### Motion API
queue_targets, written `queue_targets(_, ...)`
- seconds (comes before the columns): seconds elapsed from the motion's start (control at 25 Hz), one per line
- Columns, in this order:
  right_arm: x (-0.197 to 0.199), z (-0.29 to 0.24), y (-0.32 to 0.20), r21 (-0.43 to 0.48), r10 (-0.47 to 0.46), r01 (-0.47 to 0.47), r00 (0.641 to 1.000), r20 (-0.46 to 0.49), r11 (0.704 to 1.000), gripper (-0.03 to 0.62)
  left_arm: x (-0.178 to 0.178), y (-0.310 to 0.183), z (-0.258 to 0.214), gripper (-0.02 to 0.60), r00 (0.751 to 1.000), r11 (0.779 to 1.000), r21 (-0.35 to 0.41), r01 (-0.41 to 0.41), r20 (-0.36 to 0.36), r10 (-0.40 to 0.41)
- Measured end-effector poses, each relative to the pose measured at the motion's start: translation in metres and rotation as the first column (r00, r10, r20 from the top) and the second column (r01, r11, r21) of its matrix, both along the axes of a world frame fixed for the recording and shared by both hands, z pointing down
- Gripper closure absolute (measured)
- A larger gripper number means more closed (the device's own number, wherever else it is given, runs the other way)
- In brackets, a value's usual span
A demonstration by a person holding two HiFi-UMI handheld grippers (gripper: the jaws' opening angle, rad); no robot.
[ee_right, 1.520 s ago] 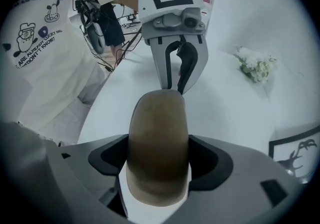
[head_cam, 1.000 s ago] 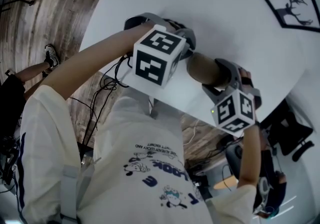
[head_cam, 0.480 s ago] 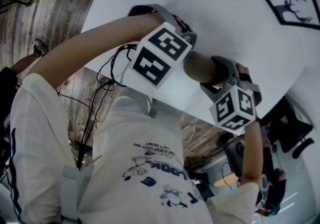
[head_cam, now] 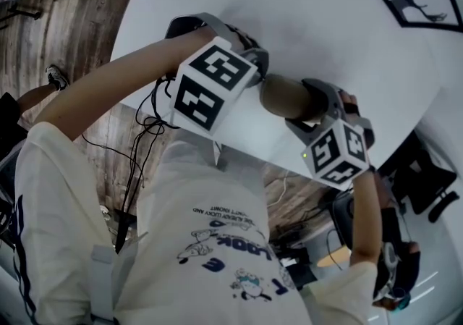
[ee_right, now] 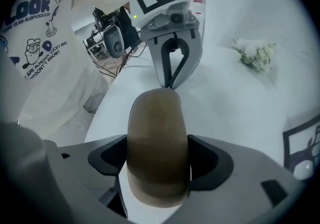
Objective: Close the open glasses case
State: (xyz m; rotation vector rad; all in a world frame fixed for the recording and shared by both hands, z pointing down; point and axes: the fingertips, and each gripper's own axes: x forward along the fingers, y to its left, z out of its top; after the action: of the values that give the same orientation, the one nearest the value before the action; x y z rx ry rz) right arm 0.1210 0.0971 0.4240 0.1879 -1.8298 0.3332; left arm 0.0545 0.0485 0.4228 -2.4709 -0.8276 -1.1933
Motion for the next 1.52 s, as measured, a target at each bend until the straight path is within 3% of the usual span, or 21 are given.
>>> queue_targets(0.2,0.0,-0.002,-0.004,-0.02,0.077,-0.076,0.997,0.032,0.997,0.24,-0.006,0.025,-0.001,0.581,1.0,0.999,-0.024,0.025,0.007,-0.024)
queue_targets(0.32,0.0,-0.004,-0.011,-0.021,0.137,-0.136,0.988,0.063,0.99,0.24,-0.002,0.036,-0.001,0.581,0.991,0.989,-0.06,0.132,0.011,-0.131)
queue_targets(0.4,0.0,-0.003,-0.014,-0.009,0.196,-0.196,0.977,0.083,0.981,0.24,0.0,0.038,-0.001,0.581,0.97,0.967,-0.083,0.242,0.014,-0.242)
queue_targets(0.48,-0.001,-0.004,-0.019,-0.004,0.276,-0.278,0.955,0.104,0.961,0.24,0.003,0.038,-0.001,0.581,0.934,0.929,-0.105,0.356,0.012,-0.356)
queue_targets(0.6,-0.001,-0.005,-0.028,-0.006,0.439,-0.442,0.89,0.125,0.897,0.24,0.014,0.034,-0.002,0.581,0.867,0.859,-0.132,0.494,0.005,-0.498)
queue_targets(0.68,0.005,-0.005,-0.036,-0.013,0.57,-0.573,0.812,0.126,0.819,0.24,0.024,0.025,-0.004,0.581,0.826,0.82,-0.128,0.558,-0.011,-0.563)
queue_targets(0.76,0.012,-0.003,-0.042,-0.034,0.696,-0.698,0.706,0.128,0.715,0.24,0.03,0.012,-0.004,0.581,0.796,0.793,-0.114,0.599,-0.03,-0.605)
queue_targets(0.84,0.013,-0.003,-0.046,-0.083,0.786,-0.784,0.602,0.144,0.615,0.239,0.033,0.0,-0.006,0.581,0.79,0.79,-0.098,0.605,-0.047,-0.611)
queue_targets(0.88,0.012,-0.004,-0.047,-0.114,0.811,-0.805,0.565,0.154,0.583,0.238,0.034,-0.003,-0.006,0.581,0.796,0.796,-0.093,0.598,-0.049,-0.604)
queue_targets(0.96,0.011,-0.008,-0.048,-0.177,0.837,-0.82,0.517,0.177,0.544,0.238,0.032,-0.009,-0.003,0.581,0.81,0.81,-0.078,0.581,-0.038,-0.585)
queue_targets(1.04,0.011,-0.014,-0.047,-0.215,0.841,-0.815,0.504,0.194,0.538,0.238,0.029,-0.014,0.003,0.581,0.825,0.825,-0.051,0.563,-0.028,-0.565)
queue_targets(1.2,0.017,-0.014,-0.038,-0.171,0.805,-0.787,0.571,0.16,0.593,0.238,0.028,-0.029,0.004,0.581,0.829,0.83,-0.026,0.558,-0.031,-0.558)
queue_targets(1.28,0.015,-0.01,-0.029,-0.183,0.807,-0.786,0.574,0.136,0.59,0.238,0.026,-0.041,0.003,0.581,0.822,0.823,0.011,0.568,-0.045,-0.567)
queue_targets(1.4,0.007,-0.005,-0.026,-0.221,0.853,-0.824,0.504,0.131,0.521,0.241,0.025,-0.059,0.001,0.581,0.808,0.807,0.032,0.589,-0.054,-0.587)
queue_targets(1.52,-0.001,-0.003,-0.028,-0.242,0.9,-0.867,0.413,0.14,0.435,0.287,0.022,-0.062,0.001,0.581,0.819,0.818,0.043,0.574,-0.05,-0.572)
